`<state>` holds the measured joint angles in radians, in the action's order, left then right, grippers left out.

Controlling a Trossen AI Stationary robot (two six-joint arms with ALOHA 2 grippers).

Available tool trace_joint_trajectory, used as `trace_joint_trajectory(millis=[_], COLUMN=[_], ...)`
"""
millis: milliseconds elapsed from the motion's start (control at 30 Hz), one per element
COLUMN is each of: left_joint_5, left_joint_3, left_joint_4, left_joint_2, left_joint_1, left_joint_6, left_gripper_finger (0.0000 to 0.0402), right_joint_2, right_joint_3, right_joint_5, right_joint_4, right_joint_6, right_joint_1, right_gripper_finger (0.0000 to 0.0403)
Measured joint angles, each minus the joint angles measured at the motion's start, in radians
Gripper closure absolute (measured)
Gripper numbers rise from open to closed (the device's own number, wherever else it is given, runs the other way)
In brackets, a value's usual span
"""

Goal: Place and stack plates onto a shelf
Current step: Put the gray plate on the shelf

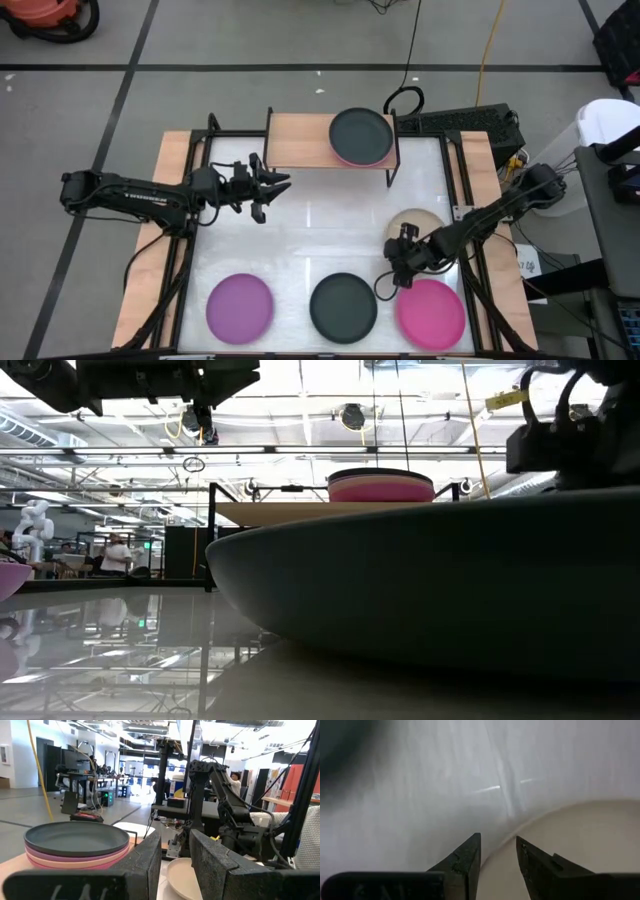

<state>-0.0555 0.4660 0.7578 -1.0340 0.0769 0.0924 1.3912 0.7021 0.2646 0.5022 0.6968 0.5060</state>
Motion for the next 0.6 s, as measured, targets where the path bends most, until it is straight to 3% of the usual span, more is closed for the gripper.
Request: trace_joint_trajectory(millis=[433,600], left_joint_5=[0.0,0.0], left_joint_3=[0.0,0.0], left_joint_4=[-0.006,-0.007], left_joint_2=[0.0,0.0], left_joint_1=[0.0,0.0], left_joint_6=[-0.001,0.0], left_gripper_finger=[0.0295,0.0295], right_joint_2=[0.034,0.034], right_joint_3=[0.0,0.0], right_joint_5=[-0.004,0.0], right_joint_4=[-0.002,0.007], right_joint_6=[-0.003,-0.004], right_joint_1=[0.0,0.0], right_gripper_finger=[0.0297,0.0335])
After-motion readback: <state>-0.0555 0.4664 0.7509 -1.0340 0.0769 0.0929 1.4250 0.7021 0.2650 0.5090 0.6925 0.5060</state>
